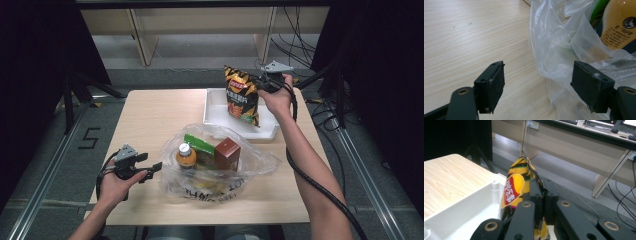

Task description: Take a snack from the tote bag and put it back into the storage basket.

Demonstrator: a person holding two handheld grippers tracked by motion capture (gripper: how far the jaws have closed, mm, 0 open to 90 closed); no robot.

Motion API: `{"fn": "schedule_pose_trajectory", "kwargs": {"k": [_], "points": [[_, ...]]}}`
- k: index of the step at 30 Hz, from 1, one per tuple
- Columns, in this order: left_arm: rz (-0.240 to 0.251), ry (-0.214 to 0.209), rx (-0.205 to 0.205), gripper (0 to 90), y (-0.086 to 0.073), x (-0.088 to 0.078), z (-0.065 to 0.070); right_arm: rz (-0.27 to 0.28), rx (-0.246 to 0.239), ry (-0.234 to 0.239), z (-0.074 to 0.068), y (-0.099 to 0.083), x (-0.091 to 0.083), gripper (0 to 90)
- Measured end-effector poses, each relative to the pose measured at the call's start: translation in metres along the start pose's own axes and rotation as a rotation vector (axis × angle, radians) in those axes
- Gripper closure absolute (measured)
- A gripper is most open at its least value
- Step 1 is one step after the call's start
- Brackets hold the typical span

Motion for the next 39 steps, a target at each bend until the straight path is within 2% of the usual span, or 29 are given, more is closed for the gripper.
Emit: {"fn": "schedule_pose_trajectory", "kwargs": {"k": [1, 3, 7, 8, 11, 15, 16, 18, 23, 27, 28, 29, 33, 34, 39], "points": [[0.0, -0.001, 0.001, 26.0, 0.0, 0.0, 0.0, 0.003, 0.009, -0.011, 0.0, 0.0, 0.001, 88.6], [0.001, 0.0, 0.0, 26.0, 0.0, 0.0, 0.0, 0.0, -0.011, -0.018, 0.002, -0.001, 0.002, 88.4], [0.0, -0.001, 0.0, 26.0, 0.0, 0.0, 0.0, -0.012, -0.017, -0.017, 0.002, -0.002, 0.003, 87.9], [0.0, -0.001, 0.001, 26.0, 0.0, 0.0, 0.0, -0.011, -0.036, -0.023, 0.004, -0.002, 0.003, 87.7], [0.0, -0.001, 0.001, 26.0, 0.0, 0.0, 0.0, -0.021, -0.025, -0.028, 0.003, -0.004, 0.004, 87.7], [0.0, -0.001, 0.0, 26.0, 0.0, 0.0, 0.0, -0.02, -0.054, -0.036, 0.007, -0.006, 0.007, 87.6], [0.0, -0.001, 0.0, 26.0, 0.0, 0.0, 0.0, -0.033, -0.04, -0.039, 0.006, -0.007, 0.006, 87.5], [-0.001, -0.001, 0.001, 26.0, 0.0, 0.001, 0.0, -0.031, -0.046, -0.052, 0.007, -0.007, 0.007, 87.0], [0.0, -0.004, 0.0, 26.0, 0.0, 0.001, 0.0, -0.043, -0.043, -0.052, 0.008, -0.008, 0.008, 83.7], [-0.002, -0.004, 0.006, 26.0, 0.0, 0.001, 0.0, -0.058, -0.002, -0.061, 0.008, -0.011, 0.009, 77.0], [-0.002, -0.004, 0.006, 26.0, 0.0, 0.001, 0.0, -0.051, -0.012, -0.065, 0.01, -0.011, 0.01, 75.5], [-0.002, -0.004, 0.006, 26.0, 0.0, 0.001, 0.0, -0.05, 0.014, -0.068, 0.008, -0.012, 0.01, 73.8], [-0.003, -0.004, 0.007, 26.0, 0.0, 0.001, 0.0, -0.062, 0.037, -0.084, 0.01, -0.011, 0.01, 64.7], [-0.003, -0.005, 0.005, 26.0, 0.0, 0.001, 0.0, -0.06, 0.061, -0.085, 0.009, -0.011, 0.01, 62.7], [-0.005, -0.007, 0.011, 26.0, 0.0, 0.002, 0.0, -0.056, 0.104, -0.101, 0.01, -0.01, 0.008, 55.1]]}}
Point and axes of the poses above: each handheld gripper's, and its own axes: x roughly forward along the jaws, y roughly out of its top, z roughly to its right, the point moved 5 cm from there along x, roughly forward along the jaws, and after that the axes turned 5 degrees about -y, right-handed, at the moved point
